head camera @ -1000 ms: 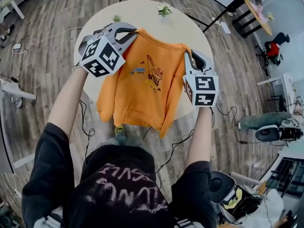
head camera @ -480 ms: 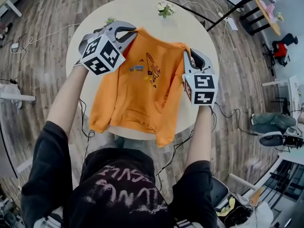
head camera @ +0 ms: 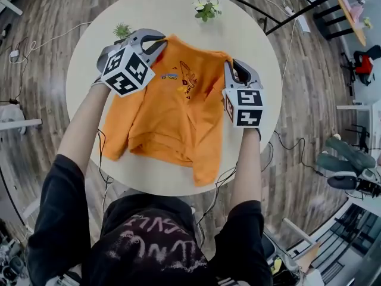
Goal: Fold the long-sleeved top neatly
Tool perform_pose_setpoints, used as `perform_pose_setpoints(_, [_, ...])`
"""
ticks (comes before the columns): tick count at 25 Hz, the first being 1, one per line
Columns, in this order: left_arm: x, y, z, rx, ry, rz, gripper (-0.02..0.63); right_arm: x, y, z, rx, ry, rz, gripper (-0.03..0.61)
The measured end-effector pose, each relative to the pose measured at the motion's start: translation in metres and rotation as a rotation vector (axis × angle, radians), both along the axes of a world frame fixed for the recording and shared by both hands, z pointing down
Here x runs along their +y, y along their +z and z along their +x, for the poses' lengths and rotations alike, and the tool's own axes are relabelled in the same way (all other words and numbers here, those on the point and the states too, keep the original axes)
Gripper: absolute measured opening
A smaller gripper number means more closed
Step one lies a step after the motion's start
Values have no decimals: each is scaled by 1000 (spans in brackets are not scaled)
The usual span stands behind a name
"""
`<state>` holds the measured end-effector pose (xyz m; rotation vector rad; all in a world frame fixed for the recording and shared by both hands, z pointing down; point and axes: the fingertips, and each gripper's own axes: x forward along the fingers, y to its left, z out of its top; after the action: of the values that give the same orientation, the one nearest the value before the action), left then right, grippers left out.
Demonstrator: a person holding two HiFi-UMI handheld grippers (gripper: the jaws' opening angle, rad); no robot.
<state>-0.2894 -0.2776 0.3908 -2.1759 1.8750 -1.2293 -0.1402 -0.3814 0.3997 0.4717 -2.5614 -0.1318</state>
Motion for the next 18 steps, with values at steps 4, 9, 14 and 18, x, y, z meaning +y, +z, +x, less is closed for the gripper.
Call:
perform_pose_setpoints(4, [-25, 31, -15, 28, -21, -26, 32, -25, 32, -15, 25, -1, -21, 49])
perform_pose_setpoints(9, [-48, 72, -29, 13, -44, -77, 36, -44, 73, -29, 48, -6, -67, 58])
perform_pose_setpoints(14, [-64, 99, -42, 28, -83, -95, 50, -58, 101, -36, 61, -9, -101, 103])
perform_pose_setpoints(18, [-65, 107, -47, 48, -104, -103, 105, -61, 110, -37, 61, -11, -115, 141])
